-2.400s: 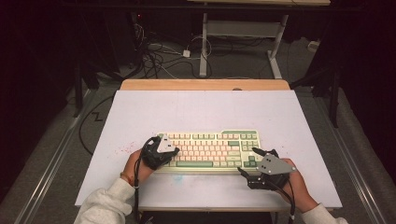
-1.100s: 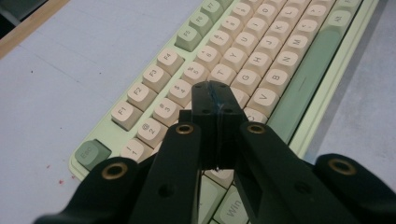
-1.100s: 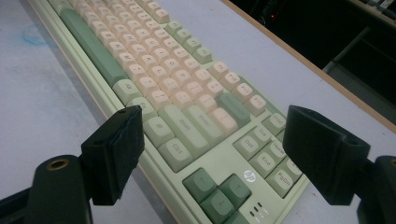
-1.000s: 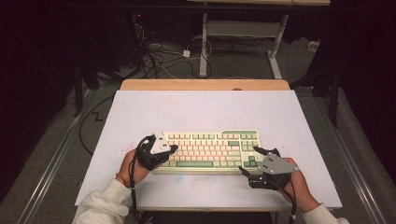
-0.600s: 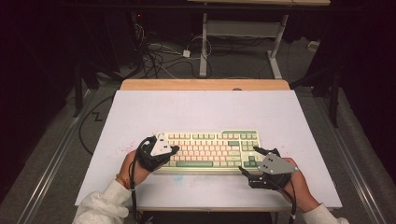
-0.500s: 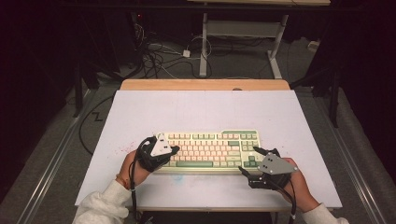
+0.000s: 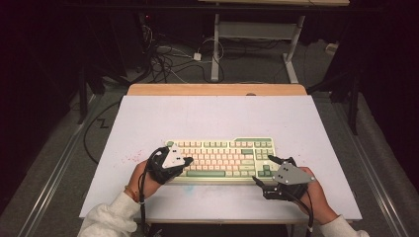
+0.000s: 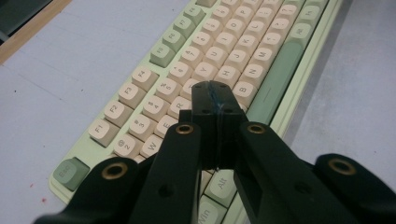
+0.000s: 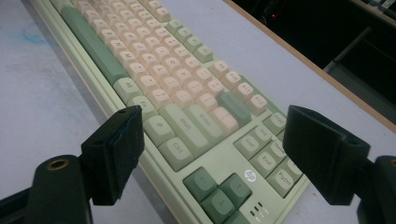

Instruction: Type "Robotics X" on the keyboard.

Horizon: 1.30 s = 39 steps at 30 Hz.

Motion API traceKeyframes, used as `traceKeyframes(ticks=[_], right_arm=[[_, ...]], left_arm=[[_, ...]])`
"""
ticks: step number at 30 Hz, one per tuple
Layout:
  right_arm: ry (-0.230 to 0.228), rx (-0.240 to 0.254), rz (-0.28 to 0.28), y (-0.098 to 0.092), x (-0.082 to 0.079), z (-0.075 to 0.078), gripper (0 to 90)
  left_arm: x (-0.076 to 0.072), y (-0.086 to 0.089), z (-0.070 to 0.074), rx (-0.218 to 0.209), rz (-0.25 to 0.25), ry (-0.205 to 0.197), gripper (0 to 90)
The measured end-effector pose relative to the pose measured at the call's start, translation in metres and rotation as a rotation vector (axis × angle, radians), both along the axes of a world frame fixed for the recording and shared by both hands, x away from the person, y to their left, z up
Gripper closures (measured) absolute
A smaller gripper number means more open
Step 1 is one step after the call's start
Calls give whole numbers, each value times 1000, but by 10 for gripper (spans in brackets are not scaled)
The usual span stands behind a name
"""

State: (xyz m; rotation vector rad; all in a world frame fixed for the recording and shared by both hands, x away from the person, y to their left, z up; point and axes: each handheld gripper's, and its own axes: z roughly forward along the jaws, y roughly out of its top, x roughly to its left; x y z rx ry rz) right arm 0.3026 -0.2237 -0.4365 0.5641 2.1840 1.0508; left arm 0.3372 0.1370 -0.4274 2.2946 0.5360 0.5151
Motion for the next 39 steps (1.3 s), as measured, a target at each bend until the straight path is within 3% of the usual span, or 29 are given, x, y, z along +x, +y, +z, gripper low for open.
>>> traceKeyframes(ticks=[25, 39], right_arm=[[2, -6, 5, 0, 0, 0, 213], [6, -15, 5, 1, -1, -1, 213]], left_arm=[[-8, -15, -4, 1, -63, 22, 876], [-12, -26, -12, 27, -107, 45, 876]])
